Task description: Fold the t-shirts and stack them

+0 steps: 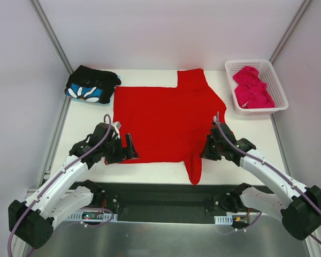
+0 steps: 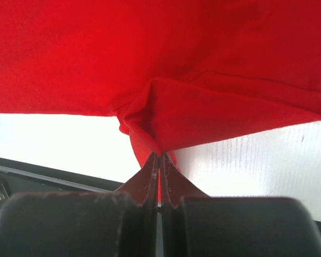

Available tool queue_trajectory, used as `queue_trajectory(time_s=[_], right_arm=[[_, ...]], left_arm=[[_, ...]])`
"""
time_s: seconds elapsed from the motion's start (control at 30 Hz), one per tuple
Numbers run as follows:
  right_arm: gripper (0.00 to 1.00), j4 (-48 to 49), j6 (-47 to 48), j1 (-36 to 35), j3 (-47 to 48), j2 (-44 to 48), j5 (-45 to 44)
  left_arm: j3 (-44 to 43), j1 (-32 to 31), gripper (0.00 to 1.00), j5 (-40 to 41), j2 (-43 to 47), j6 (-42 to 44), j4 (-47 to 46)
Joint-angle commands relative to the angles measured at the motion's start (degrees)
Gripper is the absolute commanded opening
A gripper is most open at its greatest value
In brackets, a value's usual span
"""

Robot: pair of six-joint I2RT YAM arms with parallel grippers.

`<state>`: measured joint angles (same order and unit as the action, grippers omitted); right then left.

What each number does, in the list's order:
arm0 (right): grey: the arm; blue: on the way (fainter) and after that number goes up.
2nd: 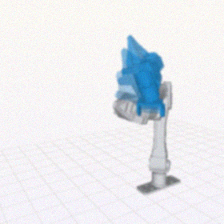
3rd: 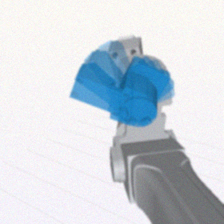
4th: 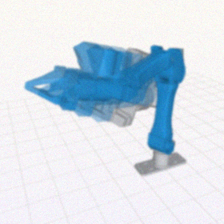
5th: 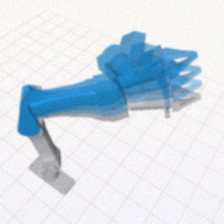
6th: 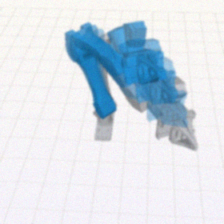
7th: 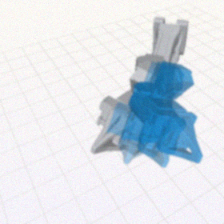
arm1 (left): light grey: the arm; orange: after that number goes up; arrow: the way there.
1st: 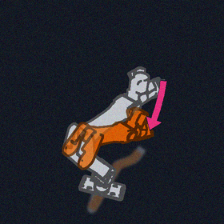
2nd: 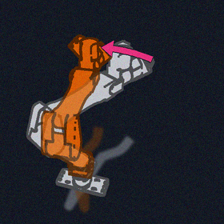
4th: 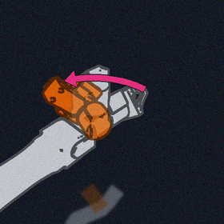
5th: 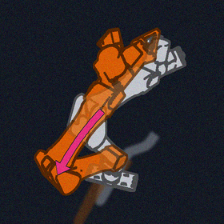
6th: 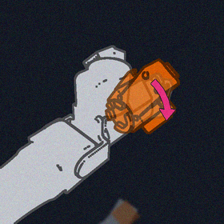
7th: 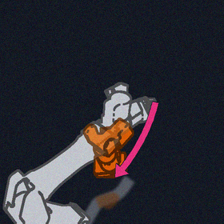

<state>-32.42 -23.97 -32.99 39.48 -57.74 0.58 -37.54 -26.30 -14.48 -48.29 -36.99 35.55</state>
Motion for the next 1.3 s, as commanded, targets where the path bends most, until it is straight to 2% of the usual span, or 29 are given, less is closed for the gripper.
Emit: queue_trajectory(time_s=[0.0, 0.1, 0.2, 0.33, 0.5, 0.83, 0.97, 1.27], right_arm=[[0.01, 0.08, -0.91, -1.54, -0.37, -1.32, 2.32], [0.05, -0.18, -1.26, -3.04, -0.2, -2.64, 2.41], [0.25, -1.06, -1.7, -4.18, 0.42, -3.26, 2.67], [0.33, -2.72, -1.61, -5.06, 2.34, -3.44, 1.36], [0.34, -4.75, -0.21, -4.98, 3.67, -3.44, -0.23], [0.32, -3.52, 0.85, -4.89, 0.51, -4.14, -0.23], [0.31, -4.22, 1.46, -4.89, -0.46, -3.26, -3.65], [0.34, -6.07, 5.68, 0.12, 0.41, 0.17, -6.64]], left_arm=[[0.19, -0.5, 0.89, 0.33, 0.04, -0.8, -1.27], [0.1, -0.5, 0.89, 0.16, -0.31, -0.71, -1.71], [-0.16, -0.5, 0.89, 0.15, -0.75, -0.54, -1.89], [-0.25, -0.5, 0.89, -0.02, -1.45, -0.45, -2.33], [-0.43, -0.5, 0.89, -0.2, -1.45, -0.45, -2.59], [-0.25, -0.5, 0.89, -0.2, -1.54, -0.1, -2.68], [0.01, -0.5, 0.89, -0.2, -1.54, -0.01, -2.59], [-0.16, -0.5, 0.89, -0.37, -1.54, -0.1, -2.59]])
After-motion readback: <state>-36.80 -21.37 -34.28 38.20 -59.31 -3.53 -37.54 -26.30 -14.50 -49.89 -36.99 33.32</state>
